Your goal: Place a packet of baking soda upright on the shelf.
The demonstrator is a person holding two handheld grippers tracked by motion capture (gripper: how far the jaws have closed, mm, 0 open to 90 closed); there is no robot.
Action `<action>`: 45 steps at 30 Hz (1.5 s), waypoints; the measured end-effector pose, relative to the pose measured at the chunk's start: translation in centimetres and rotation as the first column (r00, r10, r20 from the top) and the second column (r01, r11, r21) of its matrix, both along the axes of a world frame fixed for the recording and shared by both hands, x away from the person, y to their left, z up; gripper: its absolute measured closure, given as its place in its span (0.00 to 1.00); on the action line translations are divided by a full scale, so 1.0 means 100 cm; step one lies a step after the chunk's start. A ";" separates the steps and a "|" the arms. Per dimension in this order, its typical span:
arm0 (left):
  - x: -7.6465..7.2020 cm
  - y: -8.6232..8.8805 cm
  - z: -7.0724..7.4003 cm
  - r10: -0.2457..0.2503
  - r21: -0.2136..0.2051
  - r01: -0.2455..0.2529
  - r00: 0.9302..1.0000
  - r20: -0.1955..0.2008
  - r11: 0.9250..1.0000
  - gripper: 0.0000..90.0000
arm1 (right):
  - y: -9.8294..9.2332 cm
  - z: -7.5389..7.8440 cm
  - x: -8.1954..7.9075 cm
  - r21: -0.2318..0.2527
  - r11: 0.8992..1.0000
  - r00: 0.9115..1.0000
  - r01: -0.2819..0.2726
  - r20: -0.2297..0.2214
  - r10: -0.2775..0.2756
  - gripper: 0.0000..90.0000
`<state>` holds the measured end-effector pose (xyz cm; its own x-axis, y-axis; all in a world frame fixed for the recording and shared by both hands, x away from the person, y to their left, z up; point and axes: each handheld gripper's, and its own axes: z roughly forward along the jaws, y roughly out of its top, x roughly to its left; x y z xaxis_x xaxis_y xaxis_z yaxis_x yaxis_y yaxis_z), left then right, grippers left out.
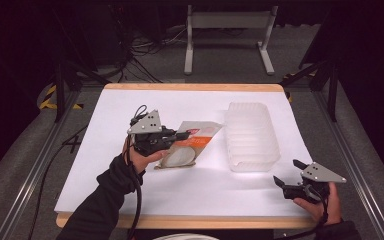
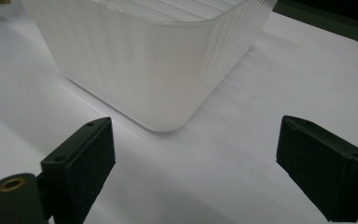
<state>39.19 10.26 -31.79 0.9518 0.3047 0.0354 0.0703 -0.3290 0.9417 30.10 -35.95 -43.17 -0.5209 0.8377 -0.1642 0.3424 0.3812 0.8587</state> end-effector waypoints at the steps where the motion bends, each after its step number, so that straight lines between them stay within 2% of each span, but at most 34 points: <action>1: -0.001 -0.001 0.000 0.003 -0.003 -0.003 1.000 0.003 1.000 1.00 | 0.000 0.000 0.000 0.001 1.000 1.000 0.001 -0.001 -0.001 0.14; 2: 0.000 -0.004 0.001 -0.014 -0.002 0.014 1.000 -0.001 1.000 1.00 | 0.000 0.000 0.000 0.002 1.000 1.000 0.002 -0.001 -0.002 0.14; 6: -0.002 -0.015 0.005 -0.027 -0.001 0.027 1.000 0.011 1.000 1.00 | -0.001 0.000 0.000 0.004 1.000 1.000 0.006 -0.001 -0.006 0.14; 10: -0.001 -0.023 0.009 -0.039 -0.021 0.039 0.999 0.014 0.999 1.00 | -0.001 0.000 0.000 0.003 1.000 1.000 0.006 -0.002 -0.006 0.14; 19: 0.009 -0.042 0.021 -0.064 -0.031 0.065 0.998 0.019 0.997 1.00 | -0.002 -0.001 0.000 0.013 1.000 1.000 0.012 -0.004 -0.012 0.13; 23: 0.013 -0.055 0.027 -0.093 -0.038 0.094 0.995 0.024 0.995 1.00 | -0.004 -0.001 0.000 0.023 1.000 1.000 0.017 0.001 -0.017 0.13; 29: 0.017 -0.074 0.039 -0.142 -0.039 0.144 0.988 0.061 0.989 1.00 | -0.004 -0.001 0.000 0.022 1.000 1.000 0.015 0.001 -0.015 0.13; 32: 0.017 -0.078 0.042 -0.145 -0.049 0.148 0.987 0.061 0.988 1.00 | -0.004 -0.001 0.000 0.024 1.000 1.000 0.015 0.002 -0.015 0.13; 36: 0.020 -0.088 0.047 -0.172 -0.040 0.175 0.983 0.068 0.984 1.00 | -0.004 -0.001 0.000 0.030 1.000 1.000 -0.003 0.003 0.003 0.13; 38: 0.023 -0.094 0.049 -0.174 -0.040 0.177 0.982 0.068 0.983 1.00 | -0.004 -0.001 0.000 0.028 1.000 1.000 -0.004 0.005 0.004 0.13; 45: 0.027 -0.120 0.053 -0.211 -0.052 0.215 0.975 0.074 0.975 1.00 | -0.005 -0.001 0.001 0.029 1.000 1.000 0.008 0.001 -0.008 0.13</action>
<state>41.84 -1.71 -26.47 0.9910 0.0992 0.0902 -0.0601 -0.2728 0.9602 30.16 -36.48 -43.31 -0.5140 0.8463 -0.1402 0.3442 0.3532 0.8699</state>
